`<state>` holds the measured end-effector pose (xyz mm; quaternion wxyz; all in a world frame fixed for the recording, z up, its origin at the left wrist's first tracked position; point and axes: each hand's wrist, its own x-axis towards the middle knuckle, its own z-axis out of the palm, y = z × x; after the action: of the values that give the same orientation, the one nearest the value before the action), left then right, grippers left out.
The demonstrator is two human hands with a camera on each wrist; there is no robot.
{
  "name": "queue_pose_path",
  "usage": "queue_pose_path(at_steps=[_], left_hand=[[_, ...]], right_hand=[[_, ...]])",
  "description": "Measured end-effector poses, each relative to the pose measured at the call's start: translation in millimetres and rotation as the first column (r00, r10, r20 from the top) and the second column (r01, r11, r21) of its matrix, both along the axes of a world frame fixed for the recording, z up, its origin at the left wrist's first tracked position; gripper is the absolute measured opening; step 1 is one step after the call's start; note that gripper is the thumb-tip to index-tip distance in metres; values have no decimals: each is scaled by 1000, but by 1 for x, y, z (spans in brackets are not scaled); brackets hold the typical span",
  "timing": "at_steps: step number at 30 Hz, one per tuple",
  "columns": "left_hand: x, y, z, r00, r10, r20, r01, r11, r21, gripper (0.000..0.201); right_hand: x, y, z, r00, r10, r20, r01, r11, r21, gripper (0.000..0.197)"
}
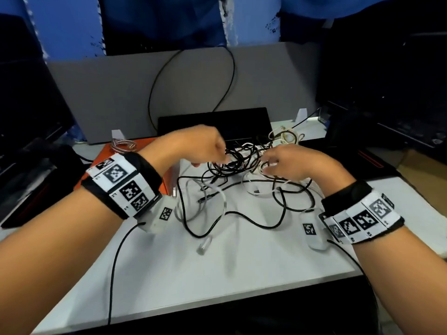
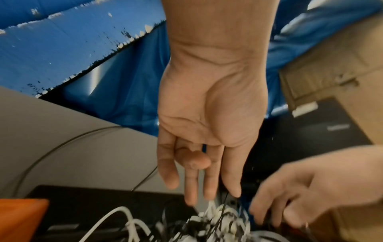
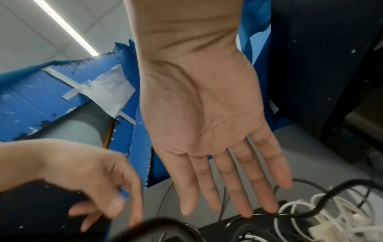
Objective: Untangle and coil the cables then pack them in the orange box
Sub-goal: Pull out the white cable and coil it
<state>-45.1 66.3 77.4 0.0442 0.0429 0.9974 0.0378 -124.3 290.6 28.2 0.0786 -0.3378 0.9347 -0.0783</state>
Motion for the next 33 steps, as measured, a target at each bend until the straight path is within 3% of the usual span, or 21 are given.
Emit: queue_pose_path(at_steps=[1,4,7,9,11,15,17,19,21,25,28,31,33], left_hand=[[-8,-5,-10,1000,0,23,2,999,-47,25],[-35,-9,-46,999,-35,39,38,996,-77,54],[-57,-1,-76,997,10,79,-1,994,-110,66],[-66,2,-88,994,45,101,-20,972,-234,52],[-72,3,-89,998,39,49,-22,954,-299,24],[-80,-7,-59,957,143,-254,-159,986,-43,14],[-79,-14,-35,851,235,-469,-201,972,122,17],[-73,-19,-13,698,325,-638,-191,943,271,22],[-64,-24,4,582,381,-718,-119,914,388,26],[-47,-35,15,493,354,-795,19,909,417,26],[-34,-45,25,408,380,-830,16,906,423,26],[-31,-55,28,403,455,-794,8,866,500,26],[-33,-55,16,513,477,-714,60,810,584,19]], right_hand=[[-6,3,-2,1000,-24,3,24,1000,-11,49],[-16,7,-6,997,-42,62,41,999,10,53],[-19,7,-8,991,-42,125,39,999,25,49],[-18,6,-7,989,-33,145,35,999,-14,48],[-19,6,-7,989,-23,147,30,998,-51,47],[-21,10,-4,991,-30,129,48,989,-141,42],[-21,11,-2,994,-29,109,48,984,-172,42],[-21,11,-2,995,-33,99,48,987,-154,44],[-23,11,-5,994,-44,99,56,991,-122,46],[-25,16,-5,991,-81,104,94,988,-126,58],[-26,18,-2,995,-93,42,99,983,-153,50],[-33,22,3,973,-218,-73,176,910,-376,36],[-37,25,8,947,-306,-99,232,864,-447,46]])
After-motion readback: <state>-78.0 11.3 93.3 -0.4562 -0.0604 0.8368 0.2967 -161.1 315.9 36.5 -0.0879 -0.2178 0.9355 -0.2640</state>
